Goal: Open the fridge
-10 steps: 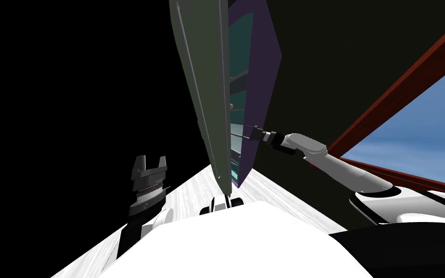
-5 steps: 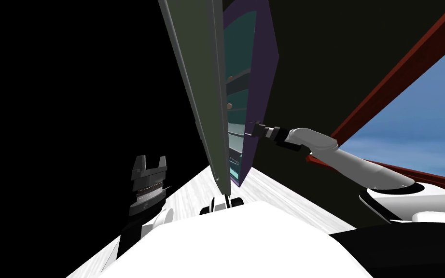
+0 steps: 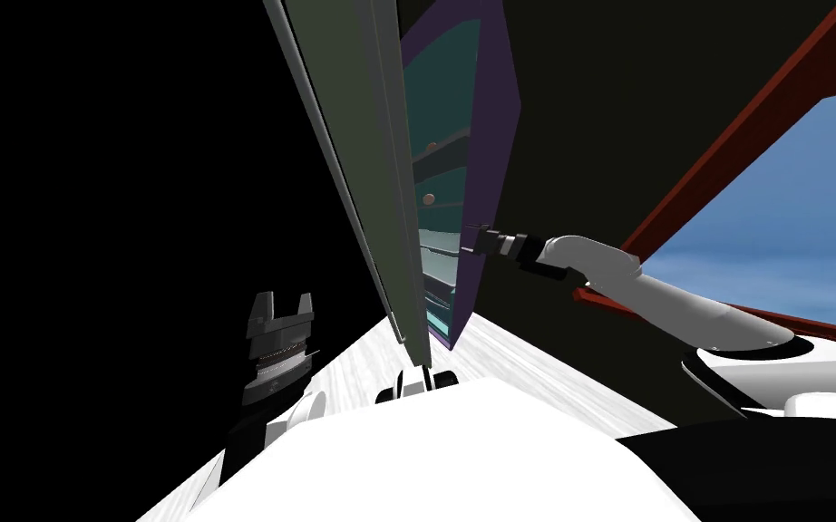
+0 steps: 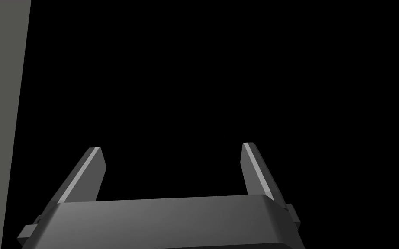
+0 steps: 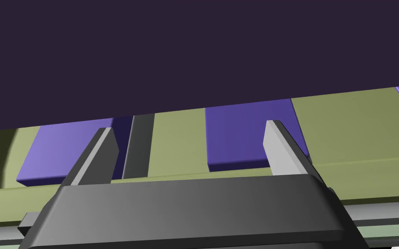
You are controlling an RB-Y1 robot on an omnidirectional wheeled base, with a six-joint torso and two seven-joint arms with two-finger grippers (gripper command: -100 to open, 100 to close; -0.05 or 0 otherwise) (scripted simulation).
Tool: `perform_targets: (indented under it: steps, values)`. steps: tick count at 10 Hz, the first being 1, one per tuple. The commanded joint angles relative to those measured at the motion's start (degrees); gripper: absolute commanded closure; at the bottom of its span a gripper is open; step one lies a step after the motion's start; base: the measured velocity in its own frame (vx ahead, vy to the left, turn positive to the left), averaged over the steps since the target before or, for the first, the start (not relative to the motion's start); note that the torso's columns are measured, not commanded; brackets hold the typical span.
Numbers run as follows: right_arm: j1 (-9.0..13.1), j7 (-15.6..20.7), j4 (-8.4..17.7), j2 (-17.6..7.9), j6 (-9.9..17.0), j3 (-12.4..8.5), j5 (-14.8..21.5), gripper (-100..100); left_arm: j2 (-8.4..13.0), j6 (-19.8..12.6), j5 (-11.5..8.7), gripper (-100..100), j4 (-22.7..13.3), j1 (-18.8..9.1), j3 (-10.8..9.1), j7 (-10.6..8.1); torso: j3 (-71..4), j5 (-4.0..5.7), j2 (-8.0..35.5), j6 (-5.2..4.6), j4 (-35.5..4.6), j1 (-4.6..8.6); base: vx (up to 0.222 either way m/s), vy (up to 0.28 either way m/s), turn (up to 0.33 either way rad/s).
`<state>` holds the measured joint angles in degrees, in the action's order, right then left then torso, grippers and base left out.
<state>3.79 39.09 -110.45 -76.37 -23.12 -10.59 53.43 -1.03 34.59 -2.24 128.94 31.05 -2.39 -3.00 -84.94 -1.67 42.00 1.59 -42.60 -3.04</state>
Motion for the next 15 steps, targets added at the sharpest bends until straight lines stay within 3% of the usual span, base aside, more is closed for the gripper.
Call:
perform_targets:
  steps: [1, 4, 5, 6, 8, 9, 10, 15]
  values:
    - [-0.22, 0.15, 0.00, -0.21, -0.25, -0.59, 0.03, -100, 0.00, 0.00, 0.00, 0, 0.00, 0.00, 0.00, 0.00, 0.02, 0.02, 0.02, -0.03, 0.00, 0.03, -0.011, -0.013, -0.121]
    - [-1.05, 1.81, 1.91, 4.39, 1.09, 0.51, 0.16, -100, 0.01, 0.00, 0.00, 0, 0.00, -0.01, 0.00, 0.00, -0.04, 0.99, -0.15, -0.74, 0.23, 2.00, 0.001, -0.107, 0.014]
    - [-1.42, 1.51, 1.85, 3.68, 0.33, 0.77, 0.18, -100, 0.01, 0.00, 0.00, 0, 0.00, -0.01, -0.01, 0.00, -0.17, 1.17, -0.32, -0.93, 0.31, 2.37, -0.019, -0.055, -0.001]
    - [-0.87, 0.98, 1.19, 2.13, 0.39, 0.00, 0.12, 100, 0.00, 0.00, 0.00, 0, 0.00, 0.00, 0.00, 0.00, -0.12, 1.33, -0.30, -1.20, 0.39, 2.48, -0.001, 0.046, -0.031]
    - [-0.73, 0.32, 0.61, 0.33, -0.17, -0.40, 0.09, 100, -0.01, 0.00, 0.00, 0, 0.00, 0.00, 0.01, 0.00, 0.09, 1.44, -0.13, -1.34, 0.51, 2.41, 0.018, 0.098, 0.005]
    - [-1.25, 0.70, 0.68, 1.07, -0.03, -0.73, 0.04, 100, -0.01, 0.00, 0.00, 0, 0.01, 0.00, 0.01, 0.00, 0.23, 1.56, 0.06, -1.51, 0.41, 2.72, 0.017, 0.055, -0.002]
    - [-1.35, 0.62, 1.17, 0.61, 0.24, -0.96, 0.21, -100, 0.00, 0.00, 0.00, 0, 0.00, 0.00, 0.00, 0.00, 0.38, 1.71, 0.28, -1.58, 0.32, 3.19, -0.010, 0.124, -0.039]
    - [-1.66, 0.54, 2.71, -0.44, 1.33, -1.49, 0.67, -100, -0.02, 0.00, 0.00, 0, 0.00, -0.01, 0.02, 0.00, 0.36, 1.62, 0.25, -1.59, 0.32, 2.93, -0.038, 0.228, -0.050]
